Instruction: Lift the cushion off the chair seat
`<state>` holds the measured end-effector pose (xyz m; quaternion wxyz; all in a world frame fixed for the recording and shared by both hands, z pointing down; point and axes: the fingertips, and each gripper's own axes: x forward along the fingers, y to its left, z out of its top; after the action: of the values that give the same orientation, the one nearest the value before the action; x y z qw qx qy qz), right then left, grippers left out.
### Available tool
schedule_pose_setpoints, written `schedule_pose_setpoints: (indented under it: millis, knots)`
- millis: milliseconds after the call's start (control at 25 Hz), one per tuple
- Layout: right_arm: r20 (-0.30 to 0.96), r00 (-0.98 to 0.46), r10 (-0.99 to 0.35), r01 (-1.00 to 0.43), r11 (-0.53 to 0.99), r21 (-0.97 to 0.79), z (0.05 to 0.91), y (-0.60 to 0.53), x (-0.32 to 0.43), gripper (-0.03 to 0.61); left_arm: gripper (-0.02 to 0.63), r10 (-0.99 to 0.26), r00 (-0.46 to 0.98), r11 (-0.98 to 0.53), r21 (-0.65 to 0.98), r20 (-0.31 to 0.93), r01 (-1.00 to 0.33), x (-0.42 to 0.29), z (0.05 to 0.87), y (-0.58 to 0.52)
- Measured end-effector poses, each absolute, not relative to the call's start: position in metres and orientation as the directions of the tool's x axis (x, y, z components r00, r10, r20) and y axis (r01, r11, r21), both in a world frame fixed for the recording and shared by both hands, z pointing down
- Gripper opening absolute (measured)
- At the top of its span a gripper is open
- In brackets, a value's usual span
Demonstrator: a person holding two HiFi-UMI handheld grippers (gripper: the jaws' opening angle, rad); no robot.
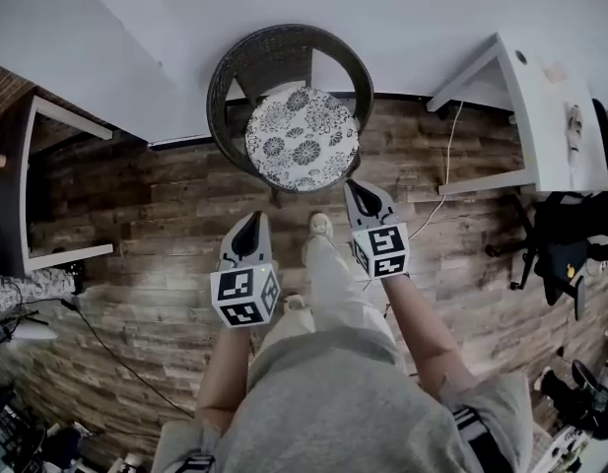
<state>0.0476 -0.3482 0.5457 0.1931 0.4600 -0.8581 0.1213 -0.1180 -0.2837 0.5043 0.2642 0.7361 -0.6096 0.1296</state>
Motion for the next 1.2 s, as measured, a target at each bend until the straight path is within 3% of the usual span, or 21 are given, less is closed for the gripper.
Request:
schedule_pose_setpoints:
  millis: [560,1200]
  knots:
    - [0.585,-0.458,-0.669,-0.855,0.512,-0.084,0.694,-0.419,0.056,0.003,0.009,-0.782,0.229,-0.096,0.251,0.580,-0.963,-0.105,0.583,-0.348]
    - [0.755,-0.418,-0.504,-0.831,0.549,-0.094,0.858,-0.440,0.067,0.137,0.009,-0.740,0.210,-0.058,0.251,0.639,-0.966,-0.100,0.656,-0.381]
